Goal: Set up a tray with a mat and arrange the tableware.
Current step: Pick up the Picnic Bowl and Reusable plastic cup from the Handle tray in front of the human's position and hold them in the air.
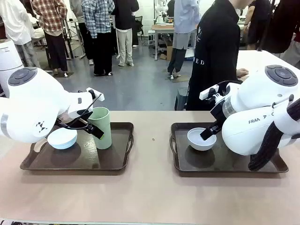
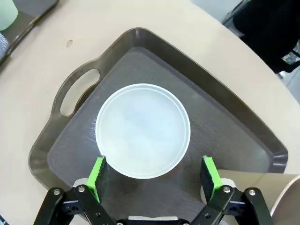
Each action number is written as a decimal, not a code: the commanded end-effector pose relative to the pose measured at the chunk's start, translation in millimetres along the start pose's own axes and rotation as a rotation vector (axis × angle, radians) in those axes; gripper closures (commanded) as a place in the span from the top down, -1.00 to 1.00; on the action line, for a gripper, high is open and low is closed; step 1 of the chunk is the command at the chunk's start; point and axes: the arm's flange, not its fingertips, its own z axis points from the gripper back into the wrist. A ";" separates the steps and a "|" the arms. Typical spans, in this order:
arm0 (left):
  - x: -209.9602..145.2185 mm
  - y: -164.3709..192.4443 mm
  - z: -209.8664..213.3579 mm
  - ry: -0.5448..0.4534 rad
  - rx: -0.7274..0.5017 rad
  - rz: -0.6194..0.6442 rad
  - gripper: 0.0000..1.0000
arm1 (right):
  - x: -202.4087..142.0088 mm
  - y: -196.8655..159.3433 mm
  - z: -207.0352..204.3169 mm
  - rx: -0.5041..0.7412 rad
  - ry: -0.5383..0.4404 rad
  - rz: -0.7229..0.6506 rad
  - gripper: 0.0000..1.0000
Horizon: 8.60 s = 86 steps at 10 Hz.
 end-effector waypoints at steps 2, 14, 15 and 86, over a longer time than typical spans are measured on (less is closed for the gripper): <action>0.0 -0.1 0.0 0.000 0.000 0.000 1.00 | 0.0 0.0 0.0 0.000 0.000 0.000 1.00; -9.0 -1.1 43.2 0.043 0.012 -0.035 1.00 | -4.7 20.0 30.7 0.046 0.036 -0.143 1.00; -22.4 -0.3 100.1 0.076 0.048 -0.051 1.00 | -16.7 44.0 66.8 0.025 0.113 -0.228 1.00; 145.2 -48.1 297.0 -0.227 -0.493 0.217 1.00 | -86.9 -317.5 189.5 0.716 -0.361 -0.005 1.00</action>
